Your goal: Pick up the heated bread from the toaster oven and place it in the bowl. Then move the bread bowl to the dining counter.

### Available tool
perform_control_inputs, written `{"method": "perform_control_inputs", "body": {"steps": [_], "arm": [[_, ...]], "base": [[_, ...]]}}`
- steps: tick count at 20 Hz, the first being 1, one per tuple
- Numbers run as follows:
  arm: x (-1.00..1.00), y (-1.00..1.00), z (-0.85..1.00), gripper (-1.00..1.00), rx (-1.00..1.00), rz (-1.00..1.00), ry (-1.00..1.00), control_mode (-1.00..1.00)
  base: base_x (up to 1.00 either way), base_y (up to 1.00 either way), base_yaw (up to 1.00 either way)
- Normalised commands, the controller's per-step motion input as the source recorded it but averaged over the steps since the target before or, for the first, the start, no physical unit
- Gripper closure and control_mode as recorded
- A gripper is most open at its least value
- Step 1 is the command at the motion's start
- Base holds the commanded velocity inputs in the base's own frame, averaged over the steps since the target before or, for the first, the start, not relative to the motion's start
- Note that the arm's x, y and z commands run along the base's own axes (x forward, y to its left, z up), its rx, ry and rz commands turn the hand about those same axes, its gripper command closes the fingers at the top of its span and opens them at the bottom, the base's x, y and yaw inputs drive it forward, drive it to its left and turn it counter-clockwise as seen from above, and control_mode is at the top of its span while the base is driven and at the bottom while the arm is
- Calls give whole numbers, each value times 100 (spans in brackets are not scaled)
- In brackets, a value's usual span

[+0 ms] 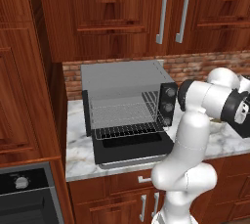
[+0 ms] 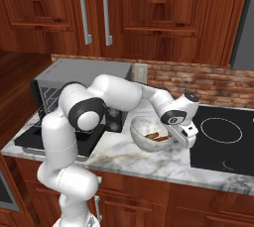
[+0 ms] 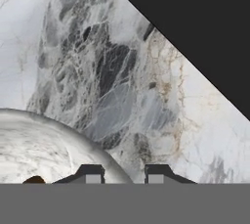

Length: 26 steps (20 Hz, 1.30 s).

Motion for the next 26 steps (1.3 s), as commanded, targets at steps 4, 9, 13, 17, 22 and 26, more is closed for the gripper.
{"method": "perform_control_inputs", "body": {"steps": [4,9,13,17,22,26], "arm": [[-25,0,15,100,0,-1,-11,-100],[-44,1,31,100,0,-17,-18,-100],[-52,14,34,100,-4,-29,-22,-100],[-62,40,40,100,-6,-35,-21,-100],[-73,76,43,100,-4,-40,-12,-100],[-58,100,54,100,-3,-39,-2,-100]], "base": [[0,0,0],[0,0,0],[0,0,0],[0,0,0],[0,0,0],[0,0,0]]}}
